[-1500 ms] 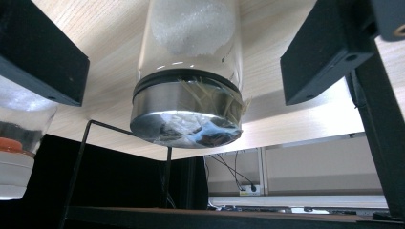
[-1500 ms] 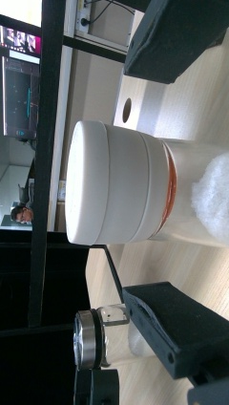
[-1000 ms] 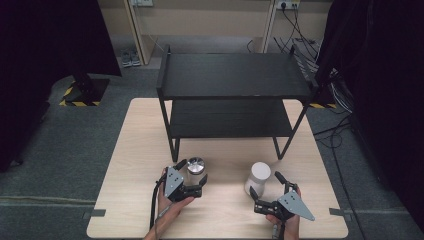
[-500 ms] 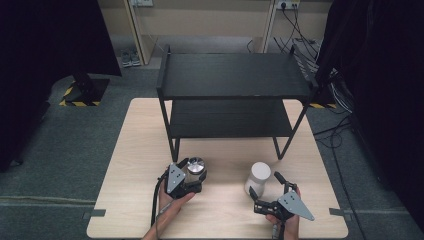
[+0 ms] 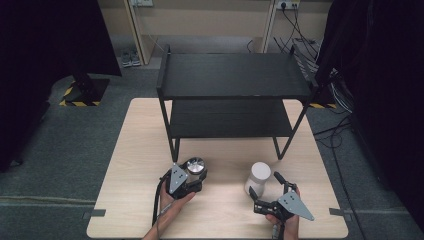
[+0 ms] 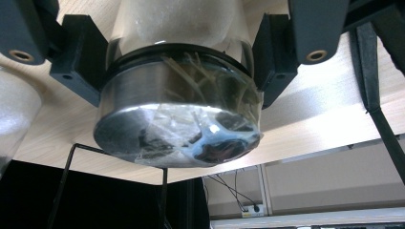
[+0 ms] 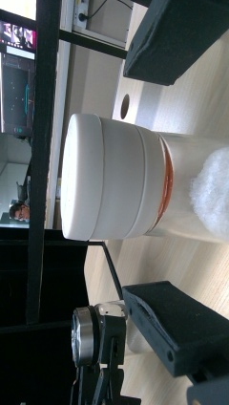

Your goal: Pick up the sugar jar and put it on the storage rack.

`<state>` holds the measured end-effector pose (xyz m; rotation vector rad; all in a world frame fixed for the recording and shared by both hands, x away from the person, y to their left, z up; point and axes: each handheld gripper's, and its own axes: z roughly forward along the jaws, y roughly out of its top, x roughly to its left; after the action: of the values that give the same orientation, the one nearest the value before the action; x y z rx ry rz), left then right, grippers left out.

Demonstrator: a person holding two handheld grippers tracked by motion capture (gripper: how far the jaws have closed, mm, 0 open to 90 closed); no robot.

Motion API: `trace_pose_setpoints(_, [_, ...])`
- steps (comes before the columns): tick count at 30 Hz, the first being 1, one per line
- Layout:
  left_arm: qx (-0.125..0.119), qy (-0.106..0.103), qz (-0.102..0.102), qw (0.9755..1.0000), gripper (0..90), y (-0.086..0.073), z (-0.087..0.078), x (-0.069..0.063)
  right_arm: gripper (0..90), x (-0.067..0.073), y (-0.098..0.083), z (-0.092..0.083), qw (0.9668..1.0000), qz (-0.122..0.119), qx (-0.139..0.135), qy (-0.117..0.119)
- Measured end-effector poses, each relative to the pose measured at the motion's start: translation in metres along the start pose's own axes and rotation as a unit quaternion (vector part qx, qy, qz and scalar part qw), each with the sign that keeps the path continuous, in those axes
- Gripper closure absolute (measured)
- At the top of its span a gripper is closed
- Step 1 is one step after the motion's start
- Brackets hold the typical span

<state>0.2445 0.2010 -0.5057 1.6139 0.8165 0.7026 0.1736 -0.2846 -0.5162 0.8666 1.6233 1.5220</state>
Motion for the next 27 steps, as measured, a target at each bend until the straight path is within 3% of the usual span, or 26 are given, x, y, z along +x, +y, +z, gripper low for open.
trace_pose_setpoints(4, [0.004, -0.002, -0.001, 1.0, 31.2, 0.002, 0.0, 0.001, 1.3, 0.0, 0.0, 0.0, 1.0, 0.0, 0.0, 0.0])
trace_pose_setpoints(7, [0.007, -0.004, -0.016, 0.9998, 31.2, 0.004, -0.001, 0.004, 1.3, 0.0, 0.0, 0.0, 1.0, -0.001, -0.001, 0.0])
trace_pose_setpoints(27, [-0.003, -0.027, -0.008, 0.9996, 31.3, 0.023, -0.012, 0.008, 1.3, 0.0, 0.0, 0.0, 1.0, 0.0, -0.001, 0.0])
